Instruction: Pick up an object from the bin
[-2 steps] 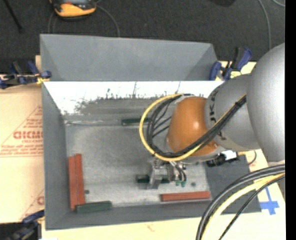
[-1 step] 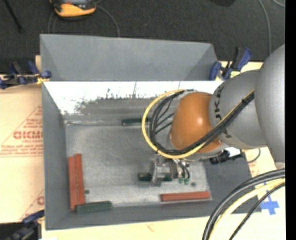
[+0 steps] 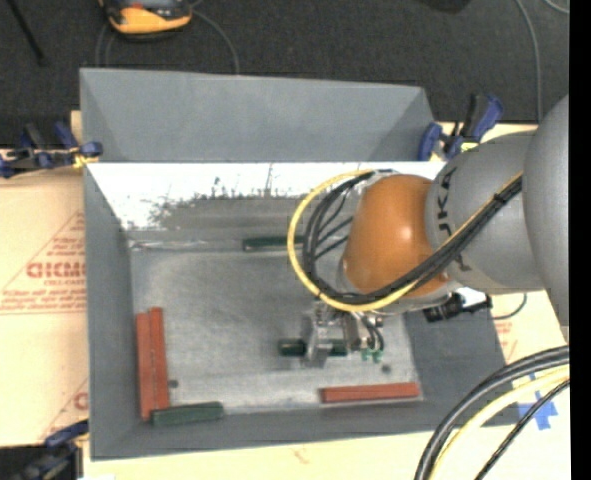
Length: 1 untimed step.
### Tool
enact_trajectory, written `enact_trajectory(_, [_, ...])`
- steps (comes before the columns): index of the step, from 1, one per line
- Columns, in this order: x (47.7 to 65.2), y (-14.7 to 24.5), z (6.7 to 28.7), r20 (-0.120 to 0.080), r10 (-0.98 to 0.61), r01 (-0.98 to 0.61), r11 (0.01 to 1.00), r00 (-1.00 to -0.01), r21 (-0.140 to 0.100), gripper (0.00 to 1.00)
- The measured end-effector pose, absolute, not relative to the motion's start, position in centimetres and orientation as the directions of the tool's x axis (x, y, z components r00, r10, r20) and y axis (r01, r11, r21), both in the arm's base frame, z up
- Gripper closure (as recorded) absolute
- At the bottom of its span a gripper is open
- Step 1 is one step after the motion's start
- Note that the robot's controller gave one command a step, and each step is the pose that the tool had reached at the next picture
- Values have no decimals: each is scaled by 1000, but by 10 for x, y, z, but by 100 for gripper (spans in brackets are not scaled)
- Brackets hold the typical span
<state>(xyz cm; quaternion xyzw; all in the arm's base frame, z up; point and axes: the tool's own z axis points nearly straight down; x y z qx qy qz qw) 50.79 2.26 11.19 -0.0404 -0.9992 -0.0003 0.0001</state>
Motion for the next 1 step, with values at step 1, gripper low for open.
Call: enact_trajectory(1, [508, 23, 127, -1, 81, 81, 997, -997, 1, 100])
